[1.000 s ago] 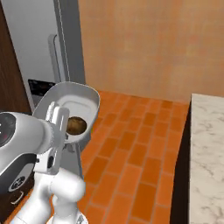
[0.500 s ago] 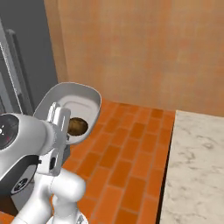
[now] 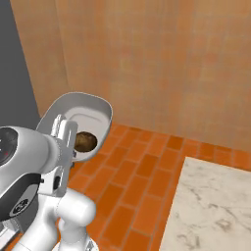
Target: Take the meat container that has the steak and place it on the second highest rack of the freezer. Then take the vegetable container that has the lemon wedge and mushroom and place it on the highest rack of the freezer.
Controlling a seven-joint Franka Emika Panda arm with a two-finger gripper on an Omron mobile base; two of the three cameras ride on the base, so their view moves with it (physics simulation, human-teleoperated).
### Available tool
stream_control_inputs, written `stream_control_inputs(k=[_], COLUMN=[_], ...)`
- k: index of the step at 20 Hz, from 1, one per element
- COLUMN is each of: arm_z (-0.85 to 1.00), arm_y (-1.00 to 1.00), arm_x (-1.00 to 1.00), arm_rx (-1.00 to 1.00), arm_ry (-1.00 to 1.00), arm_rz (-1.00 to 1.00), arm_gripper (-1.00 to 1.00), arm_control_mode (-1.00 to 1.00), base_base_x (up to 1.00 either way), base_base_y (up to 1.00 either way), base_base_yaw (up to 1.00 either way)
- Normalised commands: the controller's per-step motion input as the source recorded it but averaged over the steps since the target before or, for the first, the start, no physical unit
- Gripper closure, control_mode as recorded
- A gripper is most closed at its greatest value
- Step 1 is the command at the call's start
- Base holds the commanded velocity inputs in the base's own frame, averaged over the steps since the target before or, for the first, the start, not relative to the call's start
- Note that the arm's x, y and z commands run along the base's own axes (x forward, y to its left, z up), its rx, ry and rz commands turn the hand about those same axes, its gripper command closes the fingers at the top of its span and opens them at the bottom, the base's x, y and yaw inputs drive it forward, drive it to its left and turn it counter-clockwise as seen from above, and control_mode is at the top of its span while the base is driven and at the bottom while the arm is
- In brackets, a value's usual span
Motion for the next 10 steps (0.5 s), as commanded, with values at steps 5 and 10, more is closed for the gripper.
stream_control_inputs(k=[5, 10], arm_z=[0.00, 0.00], arm_y=[0.00, 0.00], arm_x=[0.00, 0.00], arm_rx=[0.00, 0.00], arm_ry=[0.00, 0.00], arm_rz=[0.00, 0.00], arm_gripper=[1.00, 1.00], arm_control_mode=[1.00, 1.00], base_base_x=[1.00, 1.00], base_base_y=[-0.64, -0.66], base_base_yaw=[0.24, 0.27])
